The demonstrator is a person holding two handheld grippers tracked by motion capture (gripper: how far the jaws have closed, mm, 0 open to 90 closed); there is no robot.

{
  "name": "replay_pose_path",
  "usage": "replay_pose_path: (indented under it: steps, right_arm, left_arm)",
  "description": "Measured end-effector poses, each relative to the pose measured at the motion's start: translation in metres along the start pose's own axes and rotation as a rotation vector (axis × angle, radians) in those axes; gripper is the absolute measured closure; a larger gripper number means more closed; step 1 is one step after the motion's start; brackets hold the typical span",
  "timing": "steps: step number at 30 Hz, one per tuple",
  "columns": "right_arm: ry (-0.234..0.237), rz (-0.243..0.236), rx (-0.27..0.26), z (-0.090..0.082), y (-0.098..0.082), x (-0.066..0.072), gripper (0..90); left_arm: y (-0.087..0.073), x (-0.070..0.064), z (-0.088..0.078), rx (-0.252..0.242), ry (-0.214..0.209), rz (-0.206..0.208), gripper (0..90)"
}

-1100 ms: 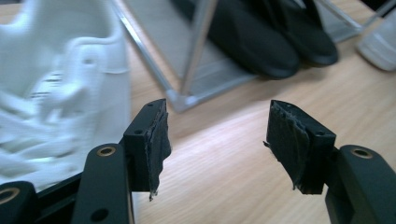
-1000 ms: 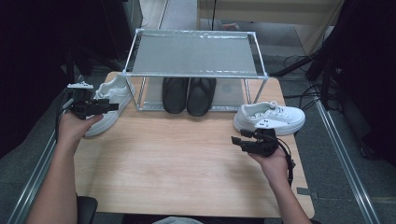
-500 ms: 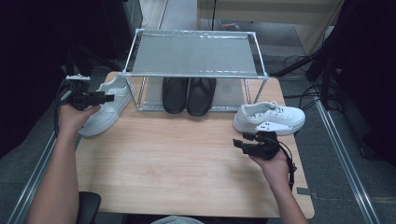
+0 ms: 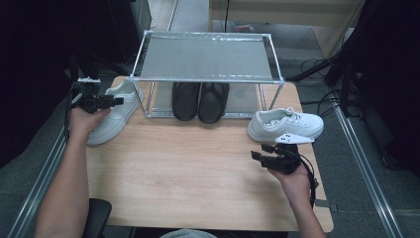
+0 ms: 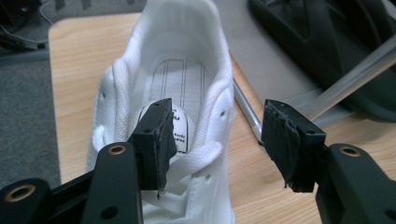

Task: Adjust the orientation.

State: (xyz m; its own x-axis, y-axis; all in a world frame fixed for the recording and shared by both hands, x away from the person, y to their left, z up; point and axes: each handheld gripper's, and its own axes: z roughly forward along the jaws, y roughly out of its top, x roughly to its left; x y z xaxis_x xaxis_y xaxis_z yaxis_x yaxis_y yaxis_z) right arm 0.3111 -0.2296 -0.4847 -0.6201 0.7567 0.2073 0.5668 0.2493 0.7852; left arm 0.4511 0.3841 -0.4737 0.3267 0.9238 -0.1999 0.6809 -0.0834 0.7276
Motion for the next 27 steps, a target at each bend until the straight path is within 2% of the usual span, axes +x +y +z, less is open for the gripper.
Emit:
replay_pose_path:
  steps: [3, 8, 10, 11, 13, 15, 19, 22, 27]
  right_arm:
    - [0.001, 0.0, 0.007, 0.0012, -0.0001, 0.0005, 45.6]
    - [0.007, -0.006, 0.012, 0.0037, 0.0004, 0.0023, 45.6]
    - [0.006, -0.002, 0.017, 0.0044, 0.0004, 0.0029, 45.5]
    - [0.006, -0.002, 0.017, 0.0046, 0.0004, 0.003, 45.5]
    - [0.006, -0.006, 0.017, 0.0049, 0.0005, 0.003, 45.4]
    - [0.004, -0.004, 0.017, 0.0043, 0.0007, 0.003, 45.3]
    - [0.002, -0.004, 0.013, 0.0038, 0.0005, 0.0015, 45.2]
    - [0.002, -0.003, 0.014, 0.0044, 0.0007, 0.002, 45.2]
    - [0.005, -0.01, 0.015, 0.0048, 0.0011, 0.0035, 45.1]
  left_arm:
    - [-0.0042, 0.0023, 0.0094, 0.038, -0.002, 0.002, 45.6]
    - [-0.0066, 0.0045, 0.0105, 0.017, -0.014, 0.006, 49.6]
    - [-0.0089, 0.0052, 0.0119, 0.005, -0.036, 0.016, 54.1]
    - [-0.0096, 0.005, 0.0121, 0.009, -0.041, 0.03, 55.6]
    - [-0.0097, 0.0027, 0.0117, 0.019, -0.016, 0.07, 62.9]
    - [-0.0096, 0.0019, 0.0109, 0.027, -0.013, 0.088, 68.7]
    - [-0.0109, 0.0057, 0.0093, 0.017, -0.038, 0.069, 75.3]
    - [-0.0109, 0.0067, 0.0079, 0.017, -0.035, 0.05, 79.8]
    - [-0.0098, 0.0085, 0.0039, 0.033, -0.027, 0.02, 82.3]
